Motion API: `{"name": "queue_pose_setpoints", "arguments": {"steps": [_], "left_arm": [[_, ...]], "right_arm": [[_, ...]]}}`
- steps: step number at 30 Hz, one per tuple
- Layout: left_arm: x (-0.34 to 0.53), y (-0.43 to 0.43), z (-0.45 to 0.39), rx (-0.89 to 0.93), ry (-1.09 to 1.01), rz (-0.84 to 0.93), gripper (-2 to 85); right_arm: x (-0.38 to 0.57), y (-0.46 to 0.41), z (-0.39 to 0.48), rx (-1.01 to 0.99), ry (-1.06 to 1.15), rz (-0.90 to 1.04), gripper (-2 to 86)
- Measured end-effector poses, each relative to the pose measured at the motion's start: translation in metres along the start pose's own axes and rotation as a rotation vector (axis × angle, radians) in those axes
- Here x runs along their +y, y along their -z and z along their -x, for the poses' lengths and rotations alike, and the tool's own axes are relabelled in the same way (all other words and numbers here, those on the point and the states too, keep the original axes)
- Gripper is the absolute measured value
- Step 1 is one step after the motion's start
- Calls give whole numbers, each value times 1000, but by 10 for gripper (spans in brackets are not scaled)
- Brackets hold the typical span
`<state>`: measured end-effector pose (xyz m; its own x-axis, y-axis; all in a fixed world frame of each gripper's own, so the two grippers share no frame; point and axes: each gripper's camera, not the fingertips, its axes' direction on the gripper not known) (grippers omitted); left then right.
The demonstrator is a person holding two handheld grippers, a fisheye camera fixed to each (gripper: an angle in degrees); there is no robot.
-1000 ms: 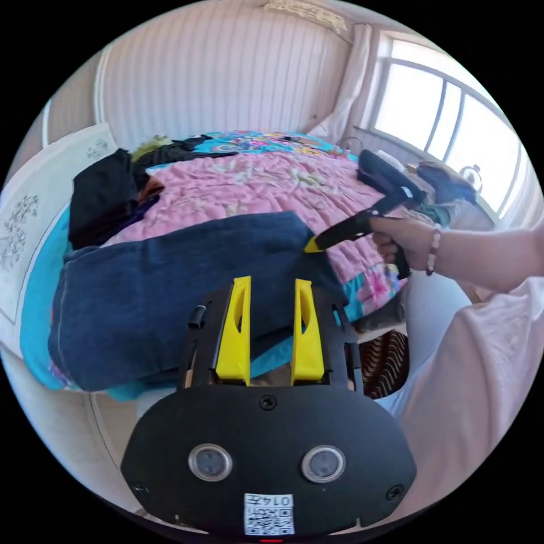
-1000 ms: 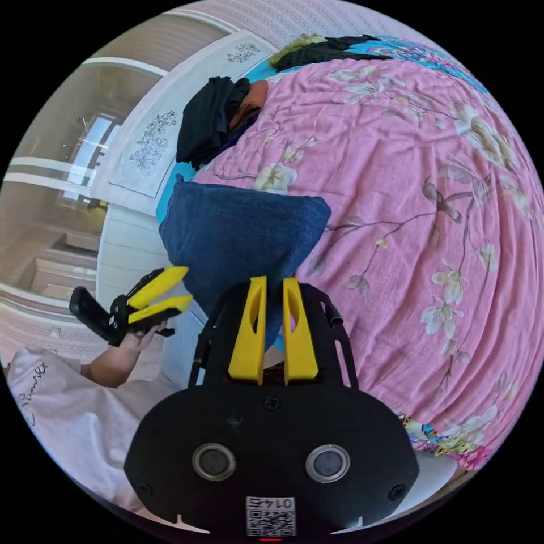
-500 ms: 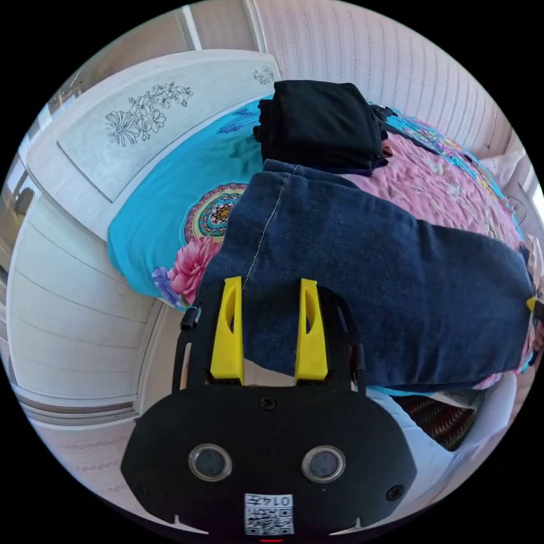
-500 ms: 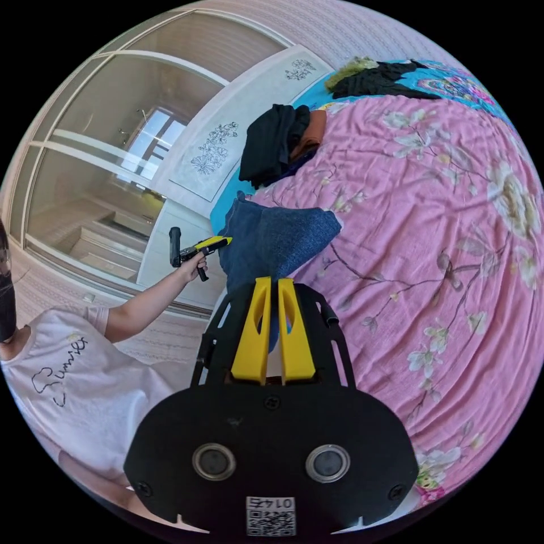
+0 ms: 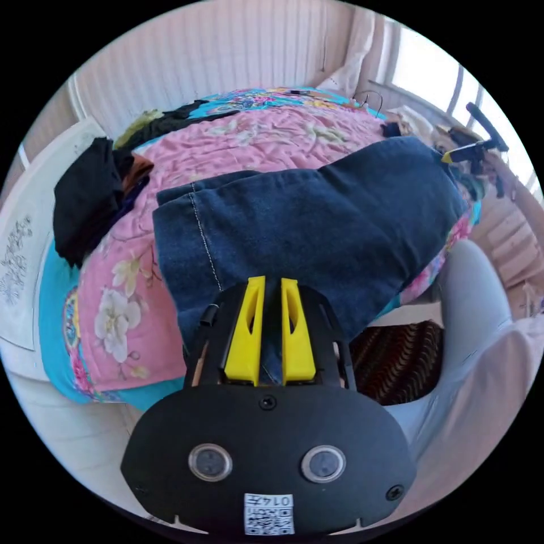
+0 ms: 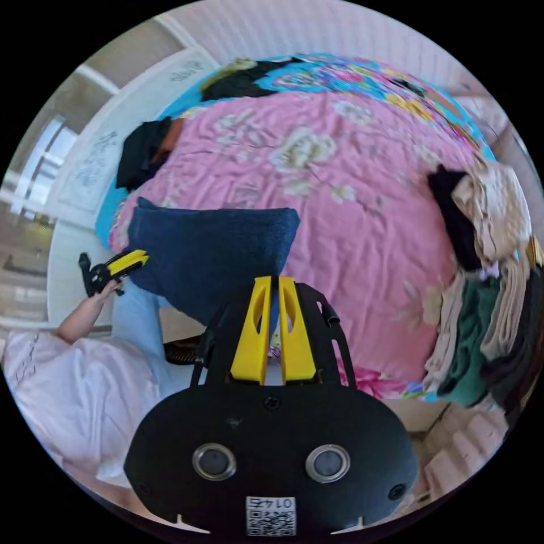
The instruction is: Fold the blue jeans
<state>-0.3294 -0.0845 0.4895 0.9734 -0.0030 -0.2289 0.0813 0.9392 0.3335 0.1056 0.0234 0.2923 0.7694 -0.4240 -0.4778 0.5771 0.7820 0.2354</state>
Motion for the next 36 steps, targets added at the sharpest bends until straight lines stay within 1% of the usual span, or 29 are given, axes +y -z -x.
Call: {"name": "queue_pose_setpoints", "arguments": {"steps": [1,2,4,7,8,9,11,13,14,15,16,17,19,22,25,29,32,34,36], "left_arm": [[-7,-4,-16,-68,-64,0,50],[-13,-5,-26,-95,-101,2,45],[-21,-1,-32,-86,-110,5,25],[-35,13,-34,3,-77,18,-1],[-41,24,-39,12,-68,-11,-4],[-44,30,-43,27,-71,-39,-5],[-63,43,-67,173,-134,-104,-8],[-82,41,-94,281,-213,-102,-8],[-93,36,-116,309,-263,-107,-8],[-99,32,-127,307,-290,-108,-8],[-109,21,-149,286,-343,-98,-9],[-118,8,-170,263,-398,-53,-9],[-127,-15,-193,190,-457,26,-9],[-134,-28,-206,194,-485,5,-10],[-144,-30,-215,203,-539,-9,-10],[-164,-25,-229,218,-567,29,-10],[-175,-15,-239,191,-584,67,-10],[-179,-16,-246,168,-598,68,-10],[-183,-21,-252,165,-627,68,-10]], "right_arm": [[5,-4,0,-19,-30,-18,-1],[9,-4,9,-44,-28,-60,-2],[9,-7,36,-35,22,-114,-2],[-7,-26,99,-1,192,-109,-3],[-19,-36,127,0,274,-88,-3],[-25,-41,140,-1,311,-80,-3],[-55,-61,188,-15,416,-40,-4],[-79,-76,217,-27,470,-1,-4],[-95,-86,233,11,477,28,-4],[-103,-92,240,44,478,41,-4],[-116,-104,253,123,481,75,-4],[-126,-120,263,189,489,116,-4],[-138,-148,274,226,486,222,-4],[-145,-163,289,280,475,211,-6],[-157,-171,302,299,479,260,-7],[-170,-170,313,271,526,325,-8],[-178,-158,321,235,552,302,-8],[-184,-161,325,247,555,308,-8],[-189,-179,328,280,568,354,-8]]}}
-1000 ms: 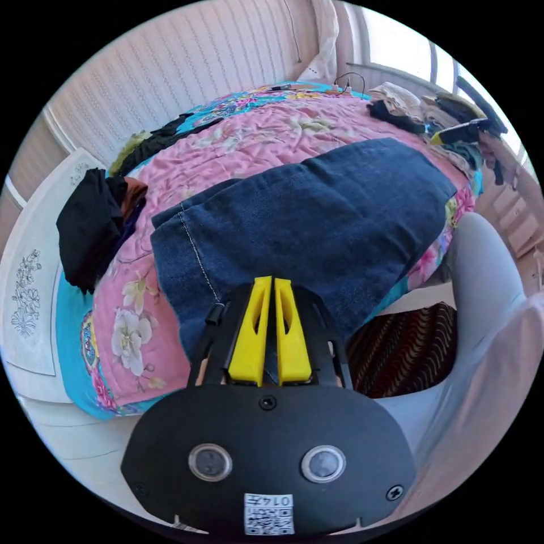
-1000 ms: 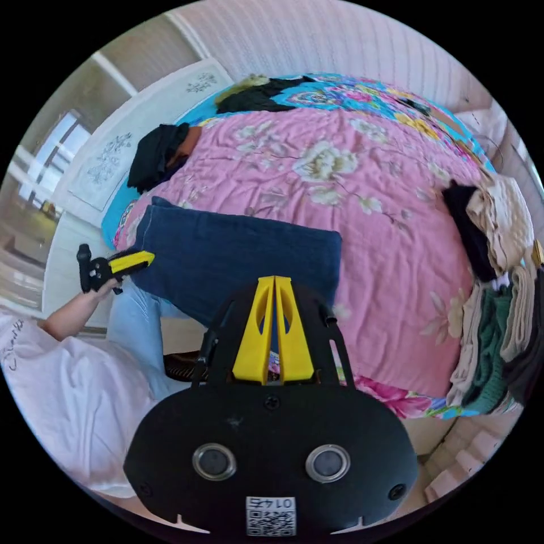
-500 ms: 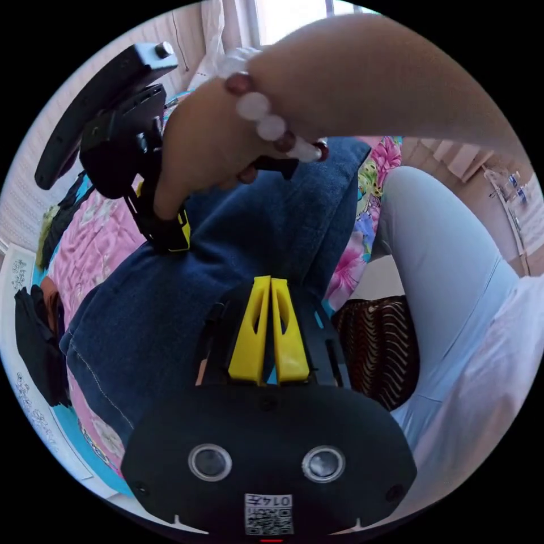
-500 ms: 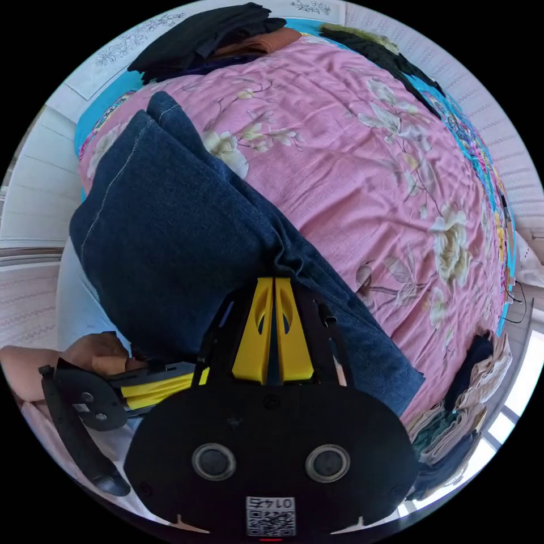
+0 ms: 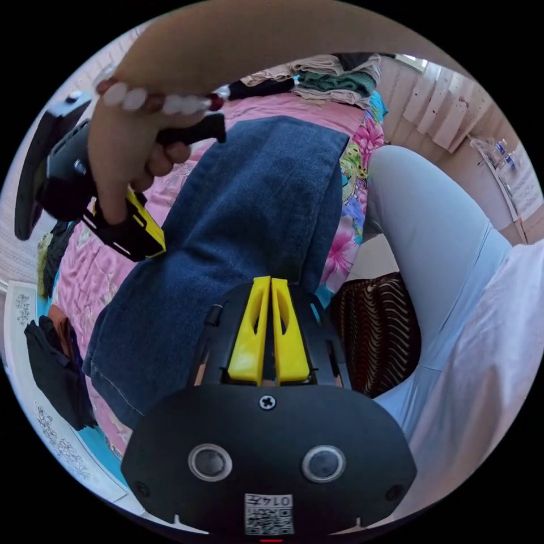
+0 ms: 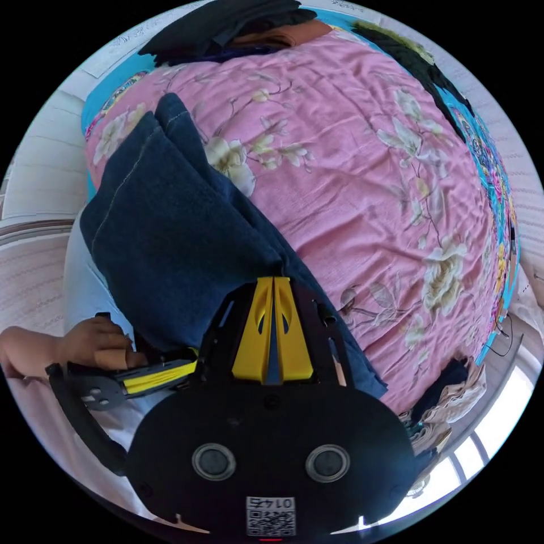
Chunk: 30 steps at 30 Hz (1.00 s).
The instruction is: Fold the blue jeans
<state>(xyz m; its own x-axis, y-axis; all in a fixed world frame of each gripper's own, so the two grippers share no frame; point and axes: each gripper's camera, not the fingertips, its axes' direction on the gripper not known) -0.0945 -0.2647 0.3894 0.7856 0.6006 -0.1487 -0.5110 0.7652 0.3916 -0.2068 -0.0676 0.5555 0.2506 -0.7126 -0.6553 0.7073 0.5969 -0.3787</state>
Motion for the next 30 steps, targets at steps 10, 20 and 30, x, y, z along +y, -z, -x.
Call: {"name": "queue_pose_setpoints", "arguments": {"steps": [10,20,30], "left_arm": [[-38,-13,5,-21,-11,10,-10],[-63,-19,29,7,23,-1,-10],[-78,-19,86,217,233,25,4]], "right_arm": [[-16,-39,3,33,79,145,-10],[36,-78,-28,-90,38,131,-10],[185,-119,-31,37,-110,-275,-9]]}}
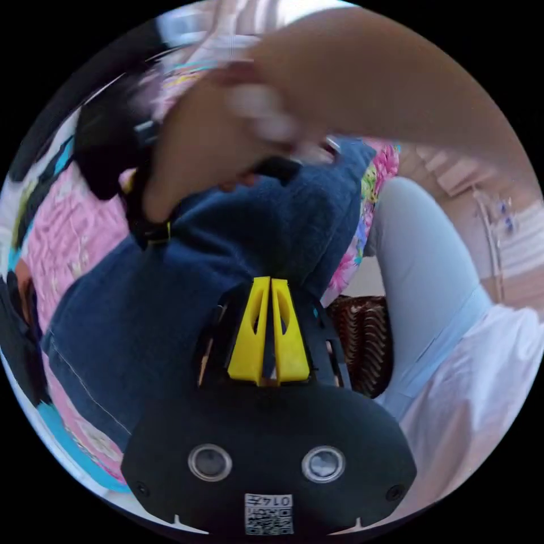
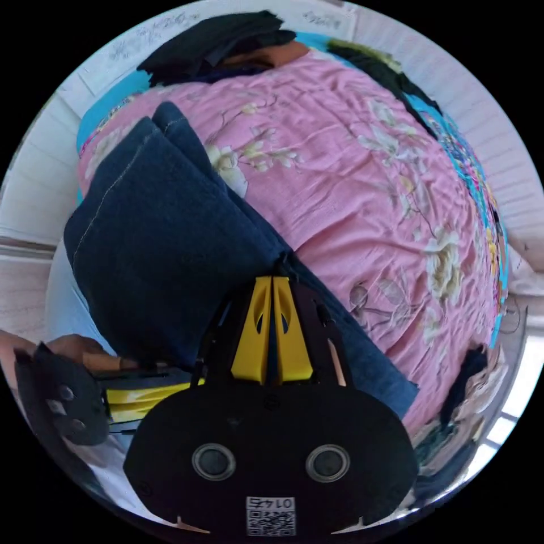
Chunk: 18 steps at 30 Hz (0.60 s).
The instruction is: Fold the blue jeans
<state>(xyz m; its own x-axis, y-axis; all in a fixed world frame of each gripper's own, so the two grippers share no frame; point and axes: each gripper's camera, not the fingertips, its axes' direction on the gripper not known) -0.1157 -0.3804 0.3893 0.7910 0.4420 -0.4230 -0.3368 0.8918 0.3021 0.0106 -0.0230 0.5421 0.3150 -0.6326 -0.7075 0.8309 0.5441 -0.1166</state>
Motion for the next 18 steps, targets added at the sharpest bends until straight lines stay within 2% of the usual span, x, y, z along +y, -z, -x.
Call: {"name": "queue_pose_setpoints", "arguments": {"steps": [1,3,5,7,12,14,16,18], "left_arm": [[1,5,10,54,54,-13,14],[6,13,18,153,78,-62,95],[12,22,18,139,70,-86,120],[18,29,19,109,82,-112,124],[26,39,36,284,129,-133,102],[27,46,50,395,177,-218,102],[24,52,60,425,217,-283,104],[16,59,65,400,223,-324,107]], "right_arm": [[30,3,-9,-37,-55,-100,-9],[77,6,-23,-152,-90,-153,-9],[147,7,-45,-390,-181,-210,-7],[212,9,-60,-472,-276,-322,-4],[379,11,-93,-356,-606,-547,15],[444,7,-110,-276,-762,-625,63],[484,0,-123,-221,-932,-680,113],[513,-11,-134,-230,-1003,-723,137]]}}
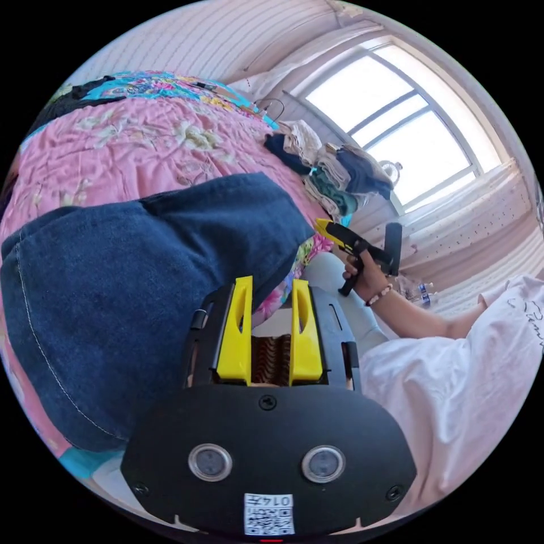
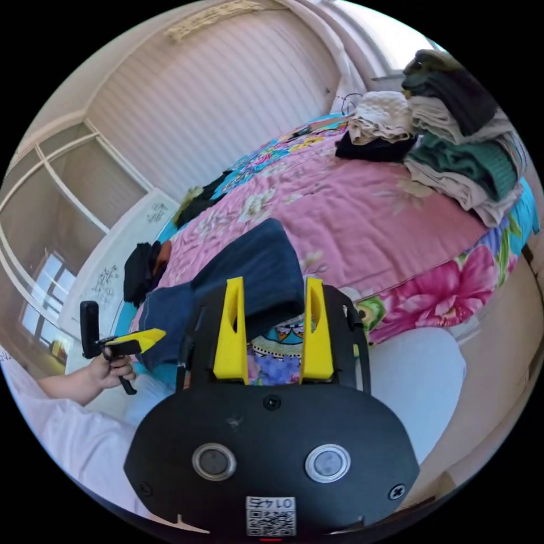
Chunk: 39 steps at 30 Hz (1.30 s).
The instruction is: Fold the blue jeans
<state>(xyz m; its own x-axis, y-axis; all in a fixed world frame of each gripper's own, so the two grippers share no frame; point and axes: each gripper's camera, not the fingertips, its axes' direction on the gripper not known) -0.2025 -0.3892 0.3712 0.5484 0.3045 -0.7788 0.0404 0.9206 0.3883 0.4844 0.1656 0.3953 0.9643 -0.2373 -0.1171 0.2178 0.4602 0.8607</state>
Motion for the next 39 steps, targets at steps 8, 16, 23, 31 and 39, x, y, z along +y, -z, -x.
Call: {"name": "queue_pose_setpoints", "arguments": {"steps": [8,16,23,31,39], "left_arm": [[-88,-4,-21,-166,-137,-8,134],[-185,-58,-35,-285,-225,144,130],[-243,-118,-44,-323,-213,309,124],[-233,-156,-39,-450,-236,441,131],[-212,-126,-27,-397,-257,459,76]], "right_arm": [[11,-9,-97,-100,-90,150,141],[22,1,-167,-229,-140,159,146],[30,8,-194,-223,-114,148,147],[30,8,-213,-222,-155,177,119],[32,10,-198,-233,-108,157,82]]}}
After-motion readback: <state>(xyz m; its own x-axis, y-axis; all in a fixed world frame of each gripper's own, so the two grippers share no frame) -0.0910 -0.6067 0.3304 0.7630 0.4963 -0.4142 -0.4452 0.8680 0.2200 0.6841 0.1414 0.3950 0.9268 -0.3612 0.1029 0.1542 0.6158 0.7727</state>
